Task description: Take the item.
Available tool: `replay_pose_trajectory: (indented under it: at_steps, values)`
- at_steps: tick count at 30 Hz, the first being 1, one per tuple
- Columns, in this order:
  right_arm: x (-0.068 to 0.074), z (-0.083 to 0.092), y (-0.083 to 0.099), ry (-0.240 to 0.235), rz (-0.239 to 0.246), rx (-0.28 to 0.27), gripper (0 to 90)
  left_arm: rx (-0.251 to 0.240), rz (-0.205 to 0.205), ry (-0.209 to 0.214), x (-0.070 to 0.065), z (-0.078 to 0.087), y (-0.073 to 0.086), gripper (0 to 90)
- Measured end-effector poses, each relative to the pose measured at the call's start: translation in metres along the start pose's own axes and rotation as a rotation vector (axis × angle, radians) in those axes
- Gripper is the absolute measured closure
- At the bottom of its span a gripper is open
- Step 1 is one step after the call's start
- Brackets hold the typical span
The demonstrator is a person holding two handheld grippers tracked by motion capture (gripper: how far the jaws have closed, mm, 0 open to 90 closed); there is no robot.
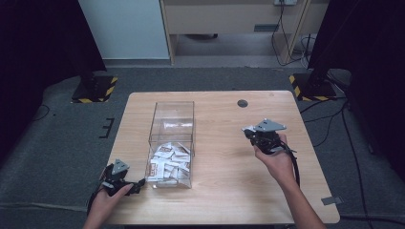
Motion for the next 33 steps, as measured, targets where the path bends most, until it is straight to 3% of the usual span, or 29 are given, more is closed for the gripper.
replay_pose_trajectory:
  at_steps: [18,33]
  values:
    - [0.004,-0.013,0.027,-0.014,-0.026,0.044,89.2,0.0,0.0,0.0,0.0,0.0,0.0,0.0]
    - [0.01,-0.028,0.037,-0.027,-0.058,0.059,88.3,0.0,0.0,0.0,0.0,0.0,0.0,0.0]
Point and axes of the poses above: each handheld gripper's, and its own axes: z roughly backward along the jaws, y roughly out of its underside, x roughly to its left, the point moved 7 cm from there along -z, roughly forward along the jaws, and after that the axes turned 13 degrees about z, right-handed, at the moved point
